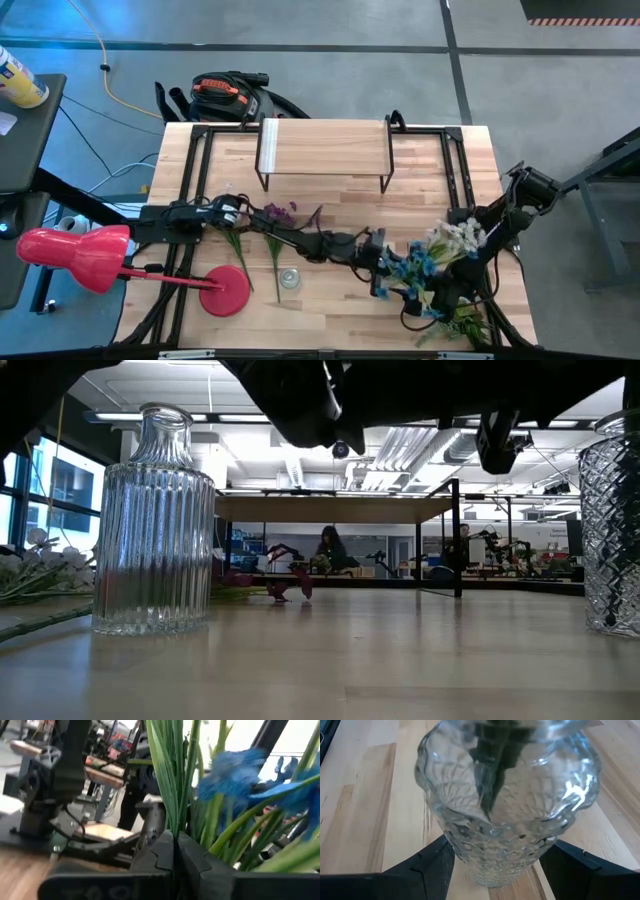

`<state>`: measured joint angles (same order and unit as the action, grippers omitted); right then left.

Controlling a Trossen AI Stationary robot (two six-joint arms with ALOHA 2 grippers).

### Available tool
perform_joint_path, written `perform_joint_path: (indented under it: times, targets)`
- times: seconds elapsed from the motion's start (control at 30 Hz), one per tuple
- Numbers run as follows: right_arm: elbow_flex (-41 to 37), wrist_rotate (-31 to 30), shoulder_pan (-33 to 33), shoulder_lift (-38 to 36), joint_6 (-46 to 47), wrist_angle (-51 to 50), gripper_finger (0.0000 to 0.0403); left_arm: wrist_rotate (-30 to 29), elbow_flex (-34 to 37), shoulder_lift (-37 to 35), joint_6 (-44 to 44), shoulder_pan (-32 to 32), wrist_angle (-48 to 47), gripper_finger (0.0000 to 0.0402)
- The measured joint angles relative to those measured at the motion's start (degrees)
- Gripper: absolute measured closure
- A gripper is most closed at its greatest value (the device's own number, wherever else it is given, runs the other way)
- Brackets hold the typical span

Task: Pick and place flowers into a vace then onto a shelf
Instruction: Put the right white flowers into the the right transparent vase

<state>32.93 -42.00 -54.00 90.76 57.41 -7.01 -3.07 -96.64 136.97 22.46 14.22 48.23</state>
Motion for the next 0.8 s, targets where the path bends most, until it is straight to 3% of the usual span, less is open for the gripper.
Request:
perform_joint_path:
  times: [0.17,0.5,0.63,0.8]
  targets:
    - [0.0,-0.1,0.0,0.0,0.0,0.0,0.0145,-2.1,-0.1,-0.2,3.3,0.8,-2.4,0.0322]
    - [0.0,-0.1,0.0,0.0,0.3,0.0,0.0146,-5.8,-0.1,-0.7,4.9,1.3,-5.2,0.0315]
    - [0.0,-0.1,-0.2,0.0,0.8,-0.1,0.0146,-9.5,-0.1,-3.8,5.1,1.6,-17.7,0.0314]
    - [0.0,0.1,-0.3,0.0,0.7,-0.3,0.0146,-18.7,0.1,-8.1,2.0,3.6,-32.2,0.0306]
